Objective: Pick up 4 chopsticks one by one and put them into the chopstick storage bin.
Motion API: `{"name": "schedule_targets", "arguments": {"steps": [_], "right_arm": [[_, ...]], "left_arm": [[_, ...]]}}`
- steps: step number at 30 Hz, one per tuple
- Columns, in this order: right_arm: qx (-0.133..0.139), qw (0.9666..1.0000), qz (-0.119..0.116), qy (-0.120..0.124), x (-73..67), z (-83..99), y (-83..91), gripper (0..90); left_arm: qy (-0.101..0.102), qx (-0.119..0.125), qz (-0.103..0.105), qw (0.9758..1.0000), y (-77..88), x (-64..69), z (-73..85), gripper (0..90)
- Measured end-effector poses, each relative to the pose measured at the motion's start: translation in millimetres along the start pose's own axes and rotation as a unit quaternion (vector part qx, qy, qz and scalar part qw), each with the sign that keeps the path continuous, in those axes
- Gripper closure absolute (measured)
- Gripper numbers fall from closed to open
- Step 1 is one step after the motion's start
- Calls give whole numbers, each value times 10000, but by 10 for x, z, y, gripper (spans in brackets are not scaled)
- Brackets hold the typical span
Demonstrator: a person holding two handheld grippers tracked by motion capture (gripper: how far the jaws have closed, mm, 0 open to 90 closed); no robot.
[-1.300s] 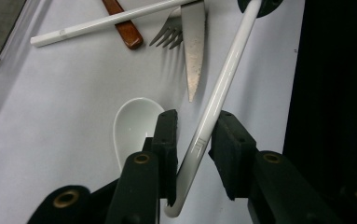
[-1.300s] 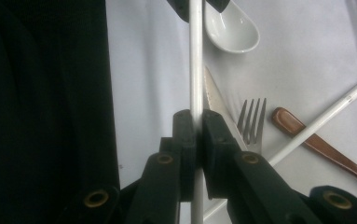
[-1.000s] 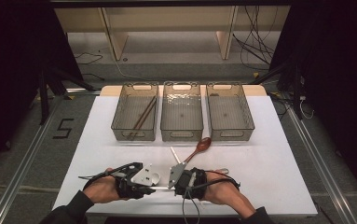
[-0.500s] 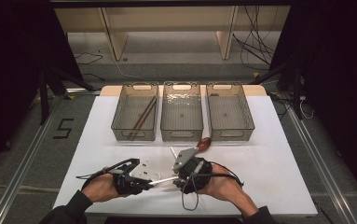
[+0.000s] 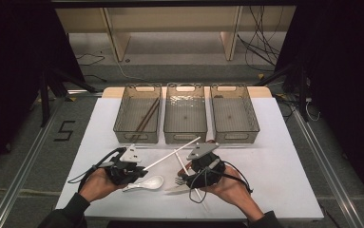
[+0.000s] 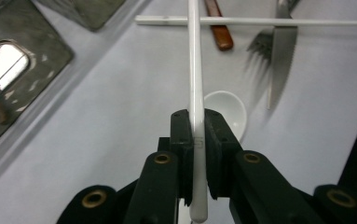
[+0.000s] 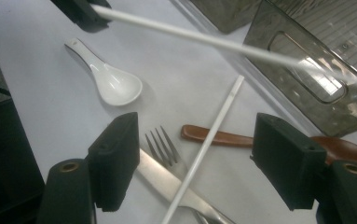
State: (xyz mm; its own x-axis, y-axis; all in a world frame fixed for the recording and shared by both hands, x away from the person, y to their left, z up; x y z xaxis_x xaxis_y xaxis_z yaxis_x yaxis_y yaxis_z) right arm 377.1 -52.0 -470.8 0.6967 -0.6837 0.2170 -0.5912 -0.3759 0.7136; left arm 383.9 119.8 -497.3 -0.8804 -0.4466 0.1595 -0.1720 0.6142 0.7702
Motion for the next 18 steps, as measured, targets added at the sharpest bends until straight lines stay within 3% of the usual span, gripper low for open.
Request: {"name": "schedule_targets", "arguments": {"steps": [7,14,18], "right_arm": [[-99,9996,115,-255,67,50,-23,301],[-256,9986,168,-424,110,144,-66,287],[-343,9981,187,-468,133,193,-91,287]], "left_arm": [[356,235,-196,9989,87,-135,-11,827],[718,478,-407,9954,182,-291,-22,827],[802,569,-542,9937,249,-386,-32,827]]}}
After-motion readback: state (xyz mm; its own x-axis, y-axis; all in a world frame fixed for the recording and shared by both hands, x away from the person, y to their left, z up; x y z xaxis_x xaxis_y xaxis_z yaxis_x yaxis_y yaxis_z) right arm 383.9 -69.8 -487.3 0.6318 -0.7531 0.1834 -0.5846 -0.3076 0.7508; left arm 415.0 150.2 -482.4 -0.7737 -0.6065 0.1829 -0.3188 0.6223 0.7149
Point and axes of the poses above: each handheld gripper's, and its own axes: y roughly backward along the jaws, z roughly out of its underside, x roughly to its right, the point moved 10 cm from there along -y, roughly forward along the jaws, and after that the axes turned 13 degrees about z, right-handed, at the moved point
